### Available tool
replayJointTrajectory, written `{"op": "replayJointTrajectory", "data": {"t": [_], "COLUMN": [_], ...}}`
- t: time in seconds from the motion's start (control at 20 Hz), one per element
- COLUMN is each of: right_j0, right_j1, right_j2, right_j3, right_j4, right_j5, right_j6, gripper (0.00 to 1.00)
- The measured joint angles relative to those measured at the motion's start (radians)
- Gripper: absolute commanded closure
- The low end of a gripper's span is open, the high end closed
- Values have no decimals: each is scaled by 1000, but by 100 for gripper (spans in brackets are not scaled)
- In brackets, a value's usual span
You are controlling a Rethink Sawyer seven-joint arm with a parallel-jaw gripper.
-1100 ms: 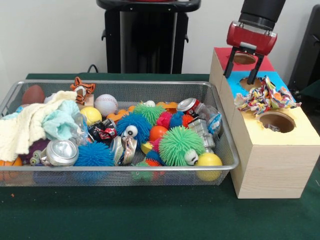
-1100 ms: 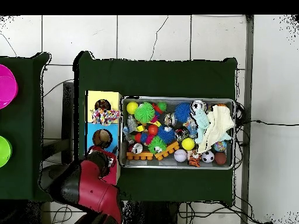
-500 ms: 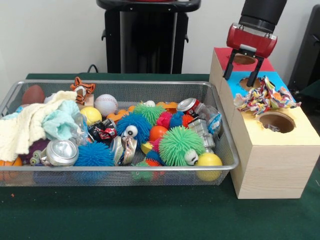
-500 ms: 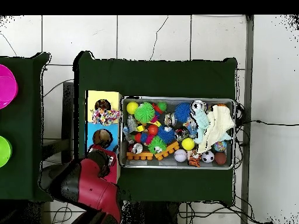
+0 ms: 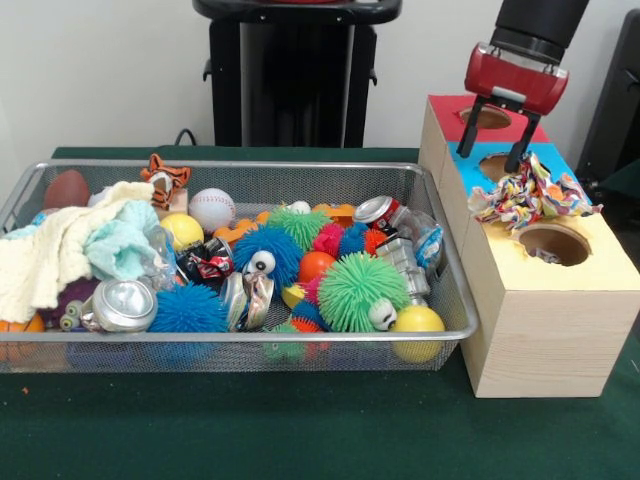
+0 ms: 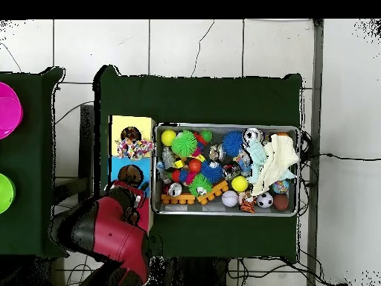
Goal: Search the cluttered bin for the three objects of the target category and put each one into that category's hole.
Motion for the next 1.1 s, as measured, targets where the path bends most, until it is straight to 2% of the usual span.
{"op": "replayJointTrajectory", "data": {"t": [0.65,1.1], "right_j0": [20,-17], "right_j1": [-4,-3], "right_j2": [-82,-82], "right_j3": [-102,-129], "right_j4": [-1,-1], "right_j5": [141,140], "right_j6": [0,0], "gripper": [0,0]}}
